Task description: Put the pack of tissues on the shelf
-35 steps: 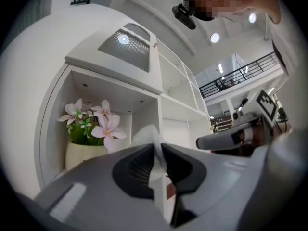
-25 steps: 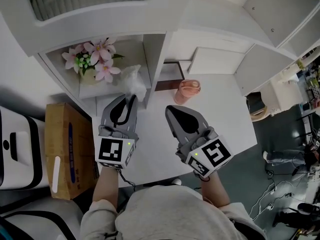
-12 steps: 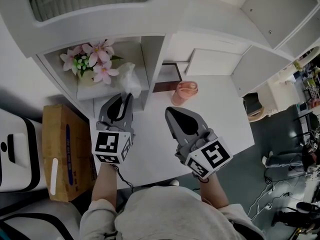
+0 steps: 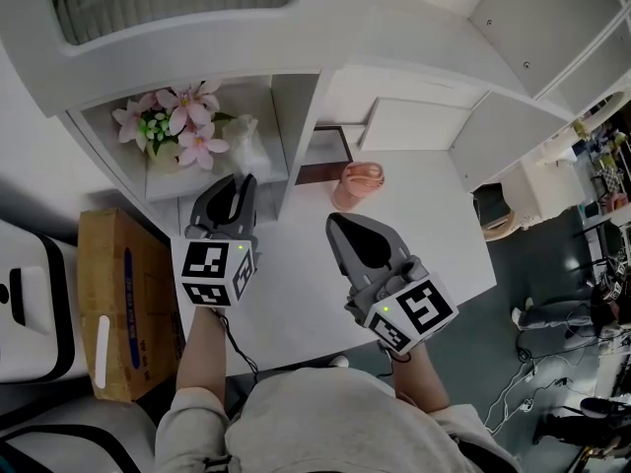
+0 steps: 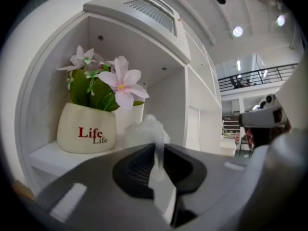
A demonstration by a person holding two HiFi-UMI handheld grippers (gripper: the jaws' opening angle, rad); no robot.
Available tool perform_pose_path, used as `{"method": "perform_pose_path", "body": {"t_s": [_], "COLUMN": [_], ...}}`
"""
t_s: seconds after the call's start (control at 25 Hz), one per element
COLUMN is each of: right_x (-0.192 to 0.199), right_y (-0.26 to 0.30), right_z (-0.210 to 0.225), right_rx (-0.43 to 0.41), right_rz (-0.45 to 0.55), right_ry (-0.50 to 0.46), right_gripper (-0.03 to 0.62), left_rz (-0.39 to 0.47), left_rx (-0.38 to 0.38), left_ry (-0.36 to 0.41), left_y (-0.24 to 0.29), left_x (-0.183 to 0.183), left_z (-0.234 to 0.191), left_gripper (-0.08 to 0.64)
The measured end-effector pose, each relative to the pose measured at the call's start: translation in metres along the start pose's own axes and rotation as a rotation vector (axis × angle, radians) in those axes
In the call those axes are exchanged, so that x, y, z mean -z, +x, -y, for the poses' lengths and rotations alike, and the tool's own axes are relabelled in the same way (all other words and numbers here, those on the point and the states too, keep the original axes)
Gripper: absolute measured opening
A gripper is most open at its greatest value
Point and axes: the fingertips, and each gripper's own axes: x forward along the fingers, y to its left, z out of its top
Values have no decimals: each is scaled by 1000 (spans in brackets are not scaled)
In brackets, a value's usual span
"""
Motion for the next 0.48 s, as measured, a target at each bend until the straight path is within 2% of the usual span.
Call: {"method": "perform_pose_path", "body": {"t_s": [0.24,0.48], "right_x": [0,0], "right_y": [-4,-9], "right_z": [1,3], "right_rx": [6,18], "right_rz": [-1,-1], "right_ry": [-2,-4], "right_gripper": [0,0], "left_rz": [-9,-12], "left_rx": [0,-16], "left_ry": [-37,-36], "left_y": [8,13], "left_x": [0,0], "left_z": [-5,-8], "left_gripper": [38,38]}}
